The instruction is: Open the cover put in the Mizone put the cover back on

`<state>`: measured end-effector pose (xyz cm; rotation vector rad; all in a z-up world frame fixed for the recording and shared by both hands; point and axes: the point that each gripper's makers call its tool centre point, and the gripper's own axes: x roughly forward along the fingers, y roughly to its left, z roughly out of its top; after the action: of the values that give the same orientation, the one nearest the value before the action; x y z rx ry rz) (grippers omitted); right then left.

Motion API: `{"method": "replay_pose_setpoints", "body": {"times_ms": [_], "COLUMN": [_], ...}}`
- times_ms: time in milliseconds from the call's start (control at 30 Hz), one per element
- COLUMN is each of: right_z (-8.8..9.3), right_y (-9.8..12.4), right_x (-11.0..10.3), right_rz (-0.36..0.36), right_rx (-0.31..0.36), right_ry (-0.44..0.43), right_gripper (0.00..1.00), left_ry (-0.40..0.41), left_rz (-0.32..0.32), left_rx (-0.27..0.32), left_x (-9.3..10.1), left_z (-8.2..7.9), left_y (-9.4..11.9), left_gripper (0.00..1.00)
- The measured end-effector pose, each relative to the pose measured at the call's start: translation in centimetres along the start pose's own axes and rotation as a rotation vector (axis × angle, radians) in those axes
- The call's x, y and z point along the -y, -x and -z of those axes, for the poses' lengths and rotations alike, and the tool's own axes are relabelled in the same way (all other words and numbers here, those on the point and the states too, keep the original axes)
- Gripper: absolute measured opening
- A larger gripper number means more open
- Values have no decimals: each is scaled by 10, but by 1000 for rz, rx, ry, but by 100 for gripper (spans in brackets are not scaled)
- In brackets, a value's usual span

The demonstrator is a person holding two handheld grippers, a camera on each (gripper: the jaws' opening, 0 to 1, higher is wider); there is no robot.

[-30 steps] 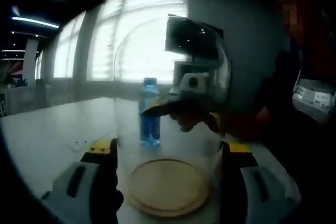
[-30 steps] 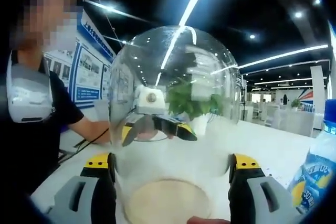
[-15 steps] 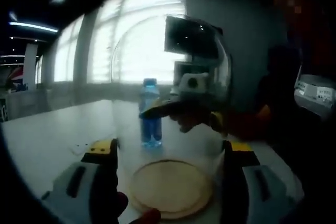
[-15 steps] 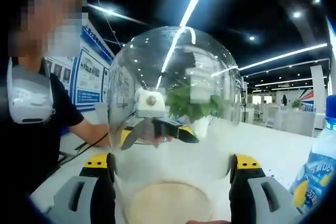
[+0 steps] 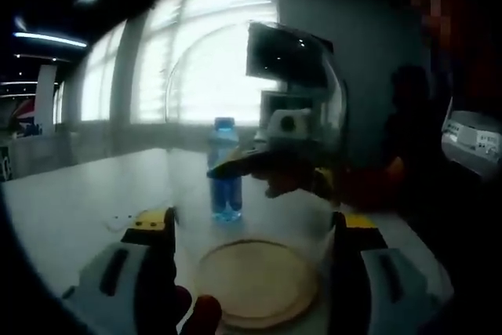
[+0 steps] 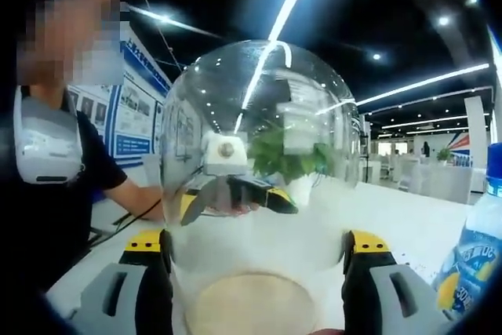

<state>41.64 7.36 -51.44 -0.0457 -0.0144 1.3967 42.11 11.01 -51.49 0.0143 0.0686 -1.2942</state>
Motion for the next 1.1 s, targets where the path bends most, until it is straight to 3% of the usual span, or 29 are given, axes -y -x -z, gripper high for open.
{"method": "replay_pose_setpoints", "body": {"times_ms": [533, 1100], "right_z": [-2, -16], "right_y": [0, 3], "right_x": [-2, -4], "right_rz": [2, -6], "right_rx": [-13, 25], "right_ry": [13, -2], "right_gripper": [84, 84], "left_ry": [-16, -12], "left_rz": [1, -4], "left_rx": [-4, 4], "left_x": [2, 8], "left_z": [-4, -15], "left_y": [0, 0], "left_gripper": [69, 70]}}
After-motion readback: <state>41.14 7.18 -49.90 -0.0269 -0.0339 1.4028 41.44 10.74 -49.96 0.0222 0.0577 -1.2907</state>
